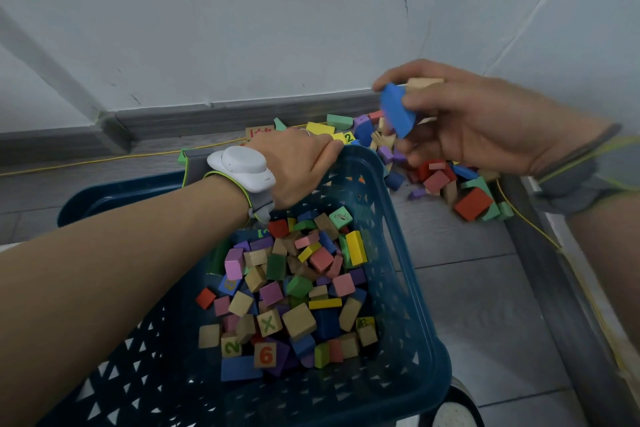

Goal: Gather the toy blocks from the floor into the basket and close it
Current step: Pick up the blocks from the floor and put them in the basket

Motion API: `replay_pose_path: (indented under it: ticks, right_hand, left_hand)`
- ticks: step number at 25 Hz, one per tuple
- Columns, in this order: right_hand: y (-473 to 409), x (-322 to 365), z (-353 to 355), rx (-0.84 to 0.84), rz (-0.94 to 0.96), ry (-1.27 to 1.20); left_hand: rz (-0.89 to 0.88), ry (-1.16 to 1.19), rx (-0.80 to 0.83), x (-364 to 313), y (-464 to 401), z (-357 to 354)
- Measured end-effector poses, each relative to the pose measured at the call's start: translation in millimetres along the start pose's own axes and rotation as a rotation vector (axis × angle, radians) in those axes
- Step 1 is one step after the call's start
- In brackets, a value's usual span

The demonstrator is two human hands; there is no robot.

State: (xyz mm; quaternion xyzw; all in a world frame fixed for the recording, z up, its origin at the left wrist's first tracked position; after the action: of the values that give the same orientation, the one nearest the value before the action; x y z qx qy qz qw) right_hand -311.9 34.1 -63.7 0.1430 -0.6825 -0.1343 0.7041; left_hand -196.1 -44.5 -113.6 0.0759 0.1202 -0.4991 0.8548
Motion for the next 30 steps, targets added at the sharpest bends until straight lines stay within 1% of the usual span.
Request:
replay_pose_path:
  ticks: [2,3,4,5,7,8,9,10,11,12,13,14,18,22,26,28,30]
  right_hand:
    - [12.1,7.7,-26.8,0.237,-0.08,0.266]
    - [13.3,4.1,-32.9,0.285,-0.118,0.364]
    - [10.2,-0.2,-32.1,0.27,-0.127,0.41]
    - [2.9,-4.2,-25.0,0.196,-0.11,0.386]
    - [-15.2,-23.6,8.1,-0.064,-0.082,0.272]
    - [-22.6,-43.4,28.8,-0.197,-0.104,0.275]
    - [-29.0,-66.8,46.3,-0.299,-0.153,0.349]
    - [-33.1,-92.6,58.9,-0.359,-0.225,0.5]
    - [-35.0,-119.0,64.0,-0.358,-0.316,0.676]
    - [-36.2,-143.4,64.2,-0.312,-0.407,0.84]
    - [-37.1,-161.9,61.7,-0.27,-0.464,0.956]
    - [-38.7,-173.3,58.1,-0.26,-0.488,1.02]
    - [-51.7,-178.6,52.5,-0.451,-0.429,1.138]
    - [-67.5,-189.7,42.4,-0.421,-0.4,1.204]
    - [-77.5,-201.4,41.3,-0.472,-0.382,1.221]
    - [-78.3,-206.7,41.7,-0.454,-0.345,1.207]
    - [-72.9,-212.8,46.7,-0.471,-0.318,1.156]
  left_hand:
    - [-0.007,0.006,0.009,-1.2,1.3,1.1]
    - [-0.008,0.013,0.014,-1.5,1.7,1.7]
    - [-0.005,0.018,0.014,-1.3,2.0,2.1]
    - [0.0,0.019,0.008,-0.8,1.9,2.7]
    - [0.006,0.013,-0.006,-0.7,1.6,2.5]
    - [0.008,0.01,-0.006,-0.8,1.7,1.7]
    - [0.01,0.011,-0.003,-0.8,1.6,1.3]
    - [0.008,0.016,0.001,-0.9,1.5,0.8]
    - [0.003,0.023,0.0,-1.2,1.4,0.7]
    - [-0.005,0.027,-0.004,-1.1,1.3,1.0]
    - [-0.013,0.028,-0.009,-1.2,1.2,1.7]
    - [-0.017,0.029,-0.014,-1.3,1.2,1.8]
    - [-0.004,0.032,-0.03,-1.0,2.3,2.4]
    - [-0.006,0.014,-0.046,0.3,2.0,1.8]
    - [-0.014,0.003,-0.056,0.8,2.1,1.7]
    - [-0.021,0.003,-0.058,0.9,2.4,2.0]
    - [-0.025,0.001,-0.057,1.4,2.5,1.7]
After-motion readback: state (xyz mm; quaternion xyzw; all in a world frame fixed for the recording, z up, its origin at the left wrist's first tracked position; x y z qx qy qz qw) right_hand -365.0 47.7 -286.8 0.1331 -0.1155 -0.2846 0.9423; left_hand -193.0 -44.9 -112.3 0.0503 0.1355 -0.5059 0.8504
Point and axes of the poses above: each hand's wrist, its own y-axis away from the middle knuckle, its own z-axis out of the back of the hand, x = y × z, the point moved 9 cm from there along -y, towards the middle knuckle, and after that the axes turned 4 degrees about y, right-handed, at the moved point
